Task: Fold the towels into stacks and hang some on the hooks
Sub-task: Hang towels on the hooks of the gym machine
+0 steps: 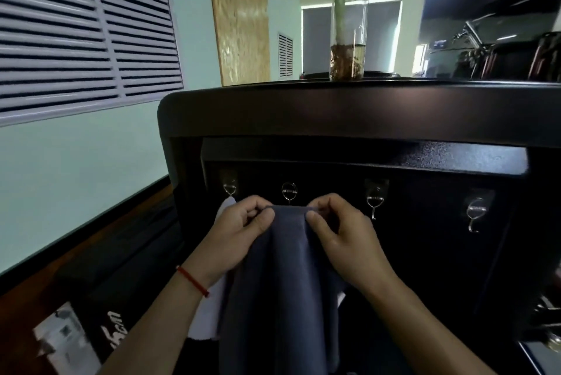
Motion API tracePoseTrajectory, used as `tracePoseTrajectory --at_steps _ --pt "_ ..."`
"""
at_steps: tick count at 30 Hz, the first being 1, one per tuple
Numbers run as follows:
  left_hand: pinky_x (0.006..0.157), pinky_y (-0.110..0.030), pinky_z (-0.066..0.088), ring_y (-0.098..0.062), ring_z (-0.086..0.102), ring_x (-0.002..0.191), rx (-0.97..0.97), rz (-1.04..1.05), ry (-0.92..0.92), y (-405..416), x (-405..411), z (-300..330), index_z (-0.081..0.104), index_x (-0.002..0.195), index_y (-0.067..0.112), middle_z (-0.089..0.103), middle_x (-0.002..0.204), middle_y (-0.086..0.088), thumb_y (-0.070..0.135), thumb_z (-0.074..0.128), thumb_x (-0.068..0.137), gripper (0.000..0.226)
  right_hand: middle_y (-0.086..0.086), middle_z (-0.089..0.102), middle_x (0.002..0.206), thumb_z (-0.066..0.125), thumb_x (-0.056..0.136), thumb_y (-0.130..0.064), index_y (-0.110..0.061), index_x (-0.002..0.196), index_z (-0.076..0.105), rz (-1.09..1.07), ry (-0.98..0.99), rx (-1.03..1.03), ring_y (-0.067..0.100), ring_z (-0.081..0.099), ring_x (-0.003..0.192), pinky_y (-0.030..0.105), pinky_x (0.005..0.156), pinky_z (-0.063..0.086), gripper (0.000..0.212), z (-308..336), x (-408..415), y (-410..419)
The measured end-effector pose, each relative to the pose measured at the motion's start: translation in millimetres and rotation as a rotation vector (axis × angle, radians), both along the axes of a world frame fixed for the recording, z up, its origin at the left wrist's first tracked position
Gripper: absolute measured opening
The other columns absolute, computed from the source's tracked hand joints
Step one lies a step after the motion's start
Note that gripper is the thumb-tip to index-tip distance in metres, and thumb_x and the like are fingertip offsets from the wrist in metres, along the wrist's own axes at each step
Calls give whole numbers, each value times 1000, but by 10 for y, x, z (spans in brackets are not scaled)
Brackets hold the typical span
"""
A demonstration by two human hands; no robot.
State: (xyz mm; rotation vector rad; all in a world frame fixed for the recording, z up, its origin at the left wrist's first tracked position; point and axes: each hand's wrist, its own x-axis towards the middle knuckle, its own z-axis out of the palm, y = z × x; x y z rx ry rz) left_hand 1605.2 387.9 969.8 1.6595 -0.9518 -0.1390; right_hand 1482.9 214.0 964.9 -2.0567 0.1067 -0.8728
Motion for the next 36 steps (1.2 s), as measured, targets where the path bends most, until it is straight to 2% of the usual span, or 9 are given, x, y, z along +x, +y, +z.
tracePoseTrajectory --at_steps 6,11,15,17,19,24,27,31,36 --pt "68 -11 43 3 61 81 -84 459 -249 -414 166 -208 60 92 26 64 81 14 28 72 92 12 -7 45 106 71 88 -19 -25 109 62 -456 -29 -650 8 49 74 23 51 39 24 -106 297 130" --pt "83 -4 40 16 51 97 -249 531 -423 -517 142 -658 69 97 19 60 99 16 12 71 93 8 -10 52 111 55 96 -32 -29 116 66 -474 -47 -512 -2 46 72 4 58 23 23 -423 289 268" --pt "89 -25 49 7 48 104 -203 516 -543 -462 74 -855 72 108 14 62 113 6 25 50 99 27 -4 56 120 69 93 -17 -28 126 68 -696 -11 -628 15 51 101 28 72 45 34 -644 297 350" --pt "90 -41 53 -13 54 109 -119 502 -641 -394 -16 -956 72 113 11 65 117 -1 29 43 98 38 -2 56 125 59 98 -22 -28 127 68 -745 -15 -700 21 46 112 32 86 32 31 -740 251 393" --pt "91 -48 53 -23 59 110 -55 484 -657 -338 -94 -1068 72 115 10 67 120 -4 30 41 97 42 -8 57 124 43 102 -27 -26 130 66 -666 11 -638 15 48 112 30 87 30 36 -841 222 412" --pt "110 -34 46 -4 51 133 -96 267 -323 -229 -252 -1258 57 139 24 55 144 10 20 48 104 36 -12 70 120 40 110 -26 -21 138 59 -266 -58 49 13 67 113 32 96 52 34 -909 138 598" --pt "106 -31 47 -4 52 132 -95 175 -112 -115 -373 -1309 46 138 47 53 143 13 33 47 103 38 -23 67 122 38 109 -35 -37 143 49 -168 41 113 1 64 114 23 94 50 36 -915 -7 698" --pt "104 -10 39 12 46 129 -16 171 -233 41 -410 -1451 37 138 52 50 144 17 39 46 99 42 -22 69 115 39 110 -30 -40 132 54 -158 115 180 2 66 108 15 85 50 29 -1191 -130 644" --pt "109 -42 47 -12 48 137 15 405 -434 184 -411 -1503 52 143 13 54 147 -2 12 49 99 44 -22 61 118 47 107 -32 -44 134 50 -361 301 -11 -1 61 98 22 78 51 30 -1578 -251 538"
